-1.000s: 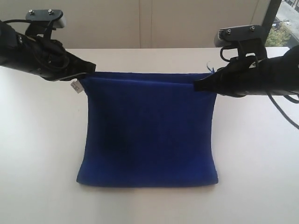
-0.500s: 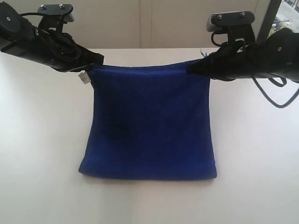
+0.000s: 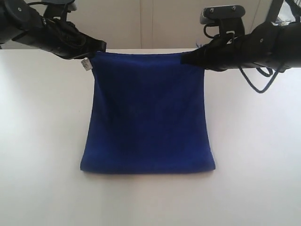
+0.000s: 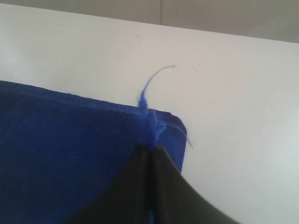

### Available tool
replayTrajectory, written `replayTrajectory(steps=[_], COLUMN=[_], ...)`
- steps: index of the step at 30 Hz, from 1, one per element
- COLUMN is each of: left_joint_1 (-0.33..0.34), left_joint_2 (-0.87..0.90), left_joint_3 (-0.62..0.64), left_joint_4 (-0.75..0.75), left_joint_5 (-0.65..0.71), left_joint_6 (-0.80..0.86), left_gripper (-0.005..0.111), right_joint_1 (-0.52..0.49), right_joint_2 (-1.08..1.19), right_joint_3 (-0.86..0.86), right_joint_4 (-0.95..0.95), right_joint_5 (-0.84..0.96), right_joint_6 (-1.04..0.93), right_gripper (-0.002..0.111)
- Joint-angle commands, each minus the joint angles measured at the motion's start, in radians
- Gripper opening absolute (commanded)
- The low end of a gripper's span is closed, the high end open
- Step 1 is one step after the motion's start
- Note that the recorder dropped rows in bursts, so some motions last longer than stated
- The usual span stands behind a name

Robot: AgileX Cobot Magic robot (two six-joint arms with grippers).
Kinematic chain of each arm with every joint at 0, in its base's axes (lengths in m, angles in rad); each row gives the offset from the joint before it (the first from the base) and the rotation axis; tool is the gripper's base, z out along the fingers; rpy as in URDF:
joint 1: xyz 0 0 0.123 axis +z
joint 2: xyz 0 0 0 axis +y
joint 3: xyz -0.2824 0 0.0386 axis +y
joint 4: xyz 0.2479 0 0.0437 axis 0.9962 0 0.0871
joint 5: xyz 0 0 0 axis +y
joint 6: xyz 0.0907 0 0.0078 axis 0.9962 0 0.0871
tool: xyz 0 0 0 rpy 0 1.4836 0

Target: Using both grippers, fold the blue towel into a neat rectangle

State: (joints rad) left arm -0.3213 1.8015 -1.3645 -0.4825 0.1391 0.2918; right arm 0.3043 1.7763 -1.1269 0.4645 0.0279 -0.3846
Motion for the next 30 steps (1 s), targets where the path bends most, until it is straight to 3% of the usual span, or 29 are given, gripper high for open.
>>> replayTrajectory(steps=[1, 30], left_joint_1=[0.008, 0.040], left_joint_2=[0.037, 0.306], left_joint_3=[-0.037, -0.292], left_joint_4=[-0.008, 0.031], left_joint_5=[0.002, -0.024], left_joint_6=[-0.005, -0.004], left_gripper=[0.000, 0.000], right_joint_1=[-0.031, -0.036], right_joint_2=[0.030, 0.309], right_joint_3=[-0.030, -0.257], right_joint_4=[-0.002, -0.002], right_joint_5=[-0.015, -0.045], right_joint_6=[0.000, -0.004], right_gripper=[0.000, 0.000])
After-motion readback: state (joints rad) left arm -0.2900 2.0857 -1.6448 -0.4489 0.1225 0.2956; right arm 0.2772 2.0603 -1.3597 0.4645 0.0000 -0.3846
